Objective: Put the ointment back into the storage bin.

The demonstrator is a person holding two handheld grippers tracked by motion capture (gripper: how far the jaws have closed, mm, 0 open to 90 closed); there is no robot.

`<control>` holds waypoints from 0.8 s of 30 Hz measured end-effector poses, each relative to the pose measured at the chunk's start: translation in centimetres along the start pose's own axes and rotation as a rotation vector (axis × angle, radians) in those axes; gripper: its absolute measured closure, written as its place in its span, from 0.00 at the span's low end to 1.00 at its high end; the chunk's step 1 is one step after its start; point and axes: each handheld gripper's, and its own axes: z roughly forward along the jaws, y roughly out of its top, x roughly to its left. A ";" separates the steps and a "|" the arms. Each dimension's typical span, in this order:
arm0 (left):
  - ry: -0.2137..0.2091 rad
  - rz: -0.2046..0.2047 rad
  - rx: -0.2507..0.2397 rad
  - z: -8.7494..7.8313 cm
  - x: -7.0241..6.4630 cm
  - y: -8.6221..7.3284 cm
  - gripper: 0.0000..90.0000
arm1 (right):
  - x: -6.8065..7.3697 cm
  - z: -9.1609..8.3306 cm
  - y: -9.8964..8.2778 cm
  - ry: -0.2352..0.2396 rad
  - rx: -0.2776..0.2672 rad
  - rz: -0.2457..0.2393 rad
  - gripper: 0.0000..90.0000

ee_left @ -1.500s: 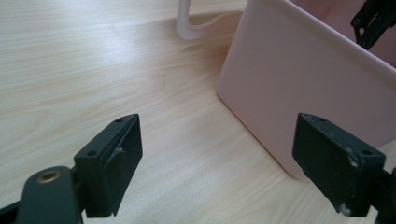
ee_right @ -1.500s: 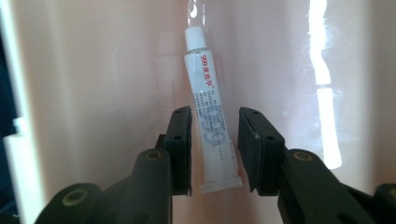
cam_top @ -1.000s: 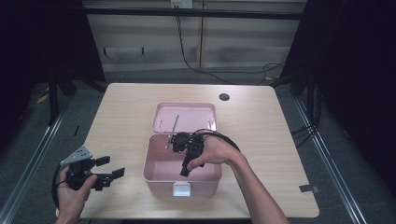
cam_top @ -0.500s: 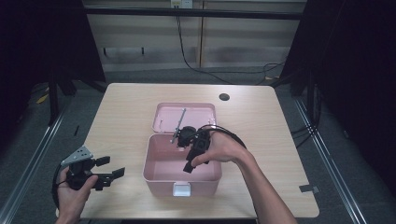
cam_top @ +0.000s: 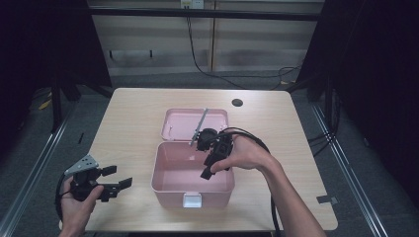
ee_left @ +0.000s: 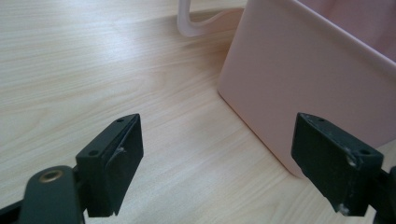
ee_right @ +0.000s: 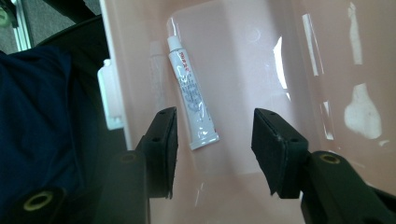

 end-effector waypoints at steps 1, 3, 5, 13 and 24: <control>-0.001 -0.001 0.000 0.0 0.0 0.0 0.19 | 0.0 -0.2 -0.1 -0.005 0.002 0.003 0.57; -0.002 0.000 0.000 0.0 0.0 0.0 0.19 | 0.0 -0.7 -0.5 -0.006 -0.002 0.011 0.57; -0.004 0.005 0.005 0.0 0.0 0.0 0.19 | 0.1 -1.2 -0.8 -0.019 -0.007 0.017 0.57; -0.003 0.008 0.006 0.0 0.0 0.0 0.19 | 0.4 -2.9 -2.6 -0.051 -0.017 0.039 0.57; -0.004 0.004 0.005 0.0 0.0 0.0 0.19 | 0.4 -3.9 -5.6 -0.068 -0.017 0.074 0.57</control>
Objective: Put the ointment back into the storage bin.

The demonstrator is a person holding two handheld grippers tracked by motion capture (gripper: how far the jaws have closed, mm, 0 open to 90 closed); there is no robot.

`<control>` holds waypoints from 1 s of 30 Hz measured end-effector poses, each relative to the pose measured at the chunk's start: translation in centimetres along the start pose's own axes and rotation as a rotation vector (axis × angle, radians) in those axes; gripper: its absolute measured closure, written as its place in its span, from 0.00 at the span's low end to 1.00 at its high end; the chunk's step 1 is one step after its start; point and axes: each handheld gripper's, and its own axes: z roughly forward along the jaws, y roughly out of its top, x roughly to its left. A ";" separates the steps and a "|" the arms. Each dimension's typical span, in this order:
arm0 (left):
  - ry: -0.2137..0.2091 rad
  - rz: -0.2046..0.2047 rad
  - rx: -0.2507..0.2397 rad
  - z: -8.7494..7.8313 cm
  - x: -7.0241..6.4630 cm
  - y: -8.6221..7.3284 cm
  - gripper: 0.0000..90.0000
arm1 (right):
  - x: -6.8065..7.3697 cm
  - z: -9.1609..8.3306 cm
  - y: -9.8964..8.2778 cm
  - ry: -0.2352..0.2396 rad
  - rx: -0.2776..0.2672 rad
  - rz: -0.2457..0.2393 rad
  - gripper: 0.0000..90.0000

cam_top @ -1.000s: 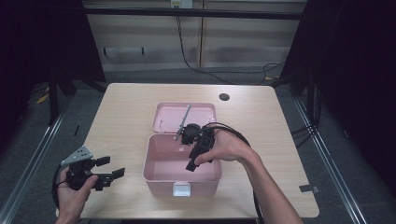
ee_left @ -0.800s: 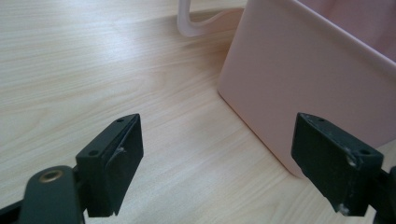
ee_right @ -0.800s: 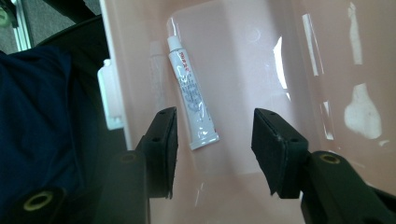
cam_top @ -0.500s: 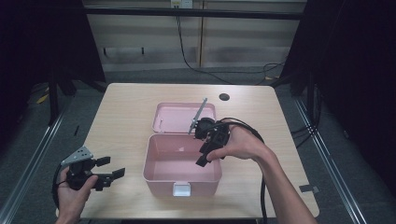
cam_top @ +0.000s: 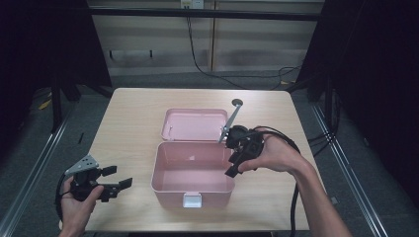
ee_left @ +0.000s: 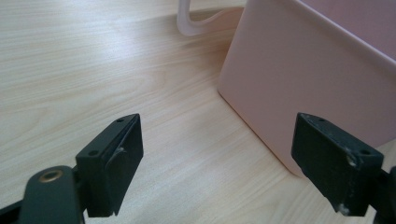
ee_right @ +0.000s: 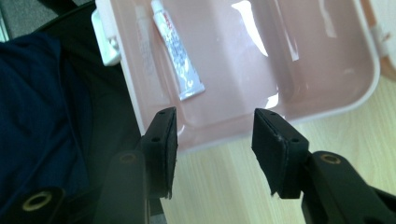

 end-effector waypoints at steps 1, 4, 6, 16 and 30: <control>0.000 0.000 0.000 0.0 0.0 0.0 0.19 | -0.1 0.0 -0.3 -0.003 -0.001 0.006 0.57; 0.002 0.001 0.001 0.0 0.0 0.0 0.19 | -0.4 -0.1 -1.4 -0.004 -0.006 0.021 0.57; 0.001 0.002 0.001 0.0 0.0 0.0 0.19 | -0.6 0.0 -2.3 -0.005 -0.004 0.045 0.57; 0.001 -0.002 0.005 0.1 0.0 0.0 0.19 | -1.2 1.2 -6.1 -0.005 -0.032 0.108 0.57; 0.002 0.002 0.009 0.1 0.0 0.0 0.19 | -1.9 4.3 -9.7 -0.040 -0.049 0.187 0.57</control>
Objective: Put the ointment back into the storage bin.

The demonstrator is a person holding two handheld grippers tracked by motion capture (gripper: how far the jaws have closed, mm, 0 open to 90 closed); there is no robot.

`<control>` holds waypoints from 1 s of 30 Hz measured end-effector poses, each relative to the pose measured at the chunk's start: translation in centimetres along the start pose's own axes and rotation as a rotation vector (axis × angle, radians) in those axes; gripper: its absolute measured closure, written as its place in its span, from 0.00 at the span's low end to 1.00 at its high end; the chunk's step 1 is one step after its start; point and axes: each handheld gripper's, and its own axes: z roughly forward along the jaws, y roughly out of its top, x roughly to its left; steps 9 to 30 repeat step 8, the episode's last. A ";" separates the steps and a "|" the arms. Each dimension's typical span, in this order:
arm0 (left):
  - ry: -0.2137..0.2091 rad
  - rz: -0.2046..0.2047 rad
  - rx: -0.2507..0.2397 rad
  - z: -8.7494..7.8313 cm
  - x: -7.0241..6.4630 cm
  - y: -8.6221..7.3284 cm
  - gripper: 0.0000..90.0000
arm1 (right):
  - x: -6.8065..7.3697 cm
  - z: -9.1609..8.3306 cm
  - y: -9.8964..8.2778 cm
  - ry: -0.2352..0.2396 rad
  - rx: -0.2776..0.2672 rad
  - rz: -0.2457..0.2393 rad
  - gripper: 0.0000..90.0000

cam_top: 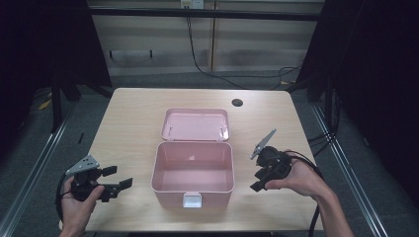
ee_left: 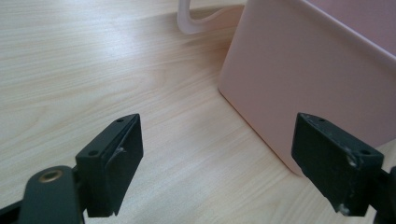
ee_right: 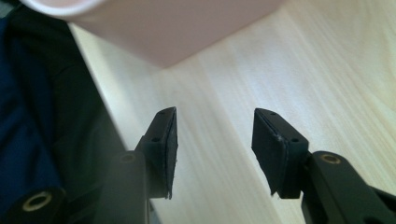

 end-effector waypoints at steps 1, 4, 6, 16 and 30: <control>0.001 0.001 0.000 0.0 0.0 0.0 0.19 | -0.2 0.4 -0.3 -0.009 0.001 0.004 0.57; 0.002 -0.001 0.000 0.0 0.0 0.0 0.19 | -0.9 1.6 -1.4 -0.017 -0.033 0.056 0.57; 0.006 -0.003 0.002 0.1 0.0 0.0 0.19 | -1.3 2.5 -2.0 -0.043 -0.045 0.083 0.54; 0.005 -0.002 0.004 0.1 0.0 0.0 0.19 | -1.9 3.8 -2.6 -0.075 -0.049 0.108 0.52; 0.005 -0.002 0.004 0.1 0.0 0.0 0.19 | -1.9 3.8 -2.6 -0.075 -0.049 0.108 0.52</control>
